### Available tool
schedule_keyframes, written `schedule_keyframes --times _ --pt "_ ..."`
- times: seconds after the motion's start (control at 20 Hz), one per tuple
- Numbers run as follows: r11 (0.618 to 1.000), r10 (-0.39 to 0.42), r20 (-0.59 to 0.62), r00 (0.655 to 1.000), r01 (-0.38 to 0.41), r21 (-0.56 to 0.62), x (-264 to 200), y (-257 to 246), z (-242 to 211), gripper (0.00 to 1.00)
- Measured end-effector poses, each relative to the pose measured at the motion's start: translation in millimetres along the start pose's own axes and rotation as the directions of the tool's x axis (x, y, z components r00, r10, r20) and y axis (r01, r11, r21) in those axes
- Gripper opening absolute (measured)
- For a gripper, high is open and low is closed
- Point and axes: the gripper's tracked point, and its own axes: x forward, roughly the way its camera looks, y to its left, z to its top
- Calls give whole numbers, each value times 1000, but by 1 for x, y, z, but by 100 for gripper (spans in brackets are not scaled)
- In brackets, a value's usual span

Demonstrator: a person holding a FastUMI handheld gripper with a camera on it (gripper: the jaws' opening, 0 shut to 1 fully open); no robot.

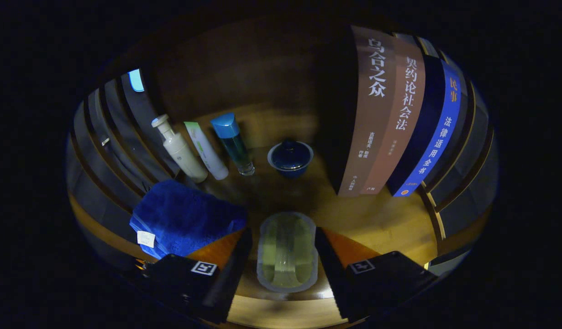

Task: Pull open the drawer, take out the items inside it, and place them on the countertop above the cabinet.

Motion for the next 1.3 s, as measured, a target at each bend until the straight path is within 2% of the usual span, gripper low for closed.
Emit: schedule_keyframes --times 0.05,0.1,0.25,0.5,0.8,0.9,1.1,1.3 --pt "1000 -1 -3 1000 1 2 3 -1 -1 88" --pt "1000 4 -3 1000 -4 3 0 0 -2 87" --pt "1000 3 15 1000 -3 2 -9 0 -3 100" --pt "1000 27 77 997 -27 9 -43 6 -11 99" --pt "998 65 221 973 -64 -12 -114 16 -43 99" --pt "997 78 297 952 -76 -19 -149 18 -56 99" --pt "996 93 485 869 -89 -32 -222 19 -84 99" --pt "995 96 585 806 -90 -40 -266 14 -138 99"
